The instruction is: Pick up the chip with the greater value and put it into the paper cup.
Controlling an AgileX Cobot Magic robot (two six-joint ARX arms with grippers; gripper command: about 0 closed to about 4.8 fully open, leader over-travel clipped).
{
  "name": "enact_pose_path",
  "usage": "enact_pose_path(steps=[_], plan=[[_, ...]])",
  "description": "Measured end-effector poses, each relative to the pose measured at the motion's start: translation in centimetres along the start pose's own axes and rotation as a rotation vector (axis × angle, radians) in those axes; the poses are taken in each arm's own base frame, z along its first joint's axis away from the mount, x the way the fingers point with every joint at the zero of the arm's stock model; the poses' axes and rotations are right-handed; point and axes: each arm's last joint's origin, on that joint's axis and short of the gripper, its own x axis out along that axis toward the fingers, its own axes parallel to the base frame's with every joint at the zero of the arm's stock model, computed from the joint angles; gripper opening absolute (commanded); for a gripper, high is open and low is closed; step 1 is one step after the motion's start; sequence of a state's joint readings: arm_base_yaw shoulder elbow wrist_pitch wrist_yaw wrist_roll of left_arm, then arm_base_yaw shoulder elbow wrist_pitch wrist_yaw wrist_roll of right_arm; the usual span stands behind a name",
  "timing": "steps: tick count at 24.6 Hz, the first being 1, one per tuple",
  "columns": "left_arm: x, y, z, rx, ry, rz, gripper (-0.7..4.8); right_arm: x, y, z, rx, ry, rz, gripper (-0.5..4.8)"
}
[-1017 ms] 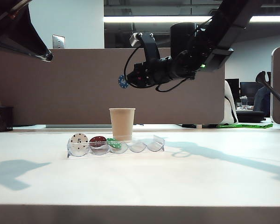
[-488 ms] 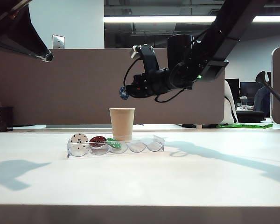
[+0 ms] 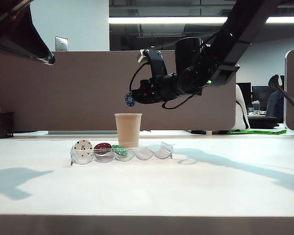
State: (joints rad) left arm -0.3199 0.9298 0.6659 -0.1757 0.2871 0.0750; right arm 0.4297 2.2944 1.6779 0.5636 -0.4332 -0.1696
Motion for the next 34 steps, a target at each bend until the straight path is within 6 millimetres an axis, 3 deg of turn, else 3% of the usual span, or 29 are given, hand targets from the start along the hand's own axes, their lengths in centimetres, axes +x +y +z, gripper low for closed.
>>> enact_pose_path(steps=[2,10,14,16,20,25,34], plan=[[0.0,0.0,0.0,0.0,0.0,0.0,-0.02,0.0,0.0,0.0,0.0,0.0,0.0,0.58],[0.0,0.0,0.0,-0.001,0.0,0.0,-0.02,0.0,0.0,0.0,0.001,0.0,0.0,0.57],[0.0,0.0,0.0,-0.001,0.0,0.0,-0.02,0.0,0.0,0.2,-0.008,-0.02,-0.004,0.23],[0.0,0.0,0.0,-0.001,0.0,0.0,-0.03,0.0,-0.1,0.7,-0.028,-0.063,-0.019,-0.02],[0.0,0.0,0.0,-0.001,0.0,0.0,-0.05,-0.2,-0.4,2.0,-0.044,-0.167,-0.084,-0.01],[0.0,0.1,0.4,0.012,-0.042,0.025,-0.05,-1.1,-1.3,3.8,0.015,-0.175,-0.175,-0.01],[-0.7,0.4,1.3,0.029,-0.124,0.126,-0.05,-8.0,-6.9,8.7,0.093,0.073,-0.396,-0.01]])
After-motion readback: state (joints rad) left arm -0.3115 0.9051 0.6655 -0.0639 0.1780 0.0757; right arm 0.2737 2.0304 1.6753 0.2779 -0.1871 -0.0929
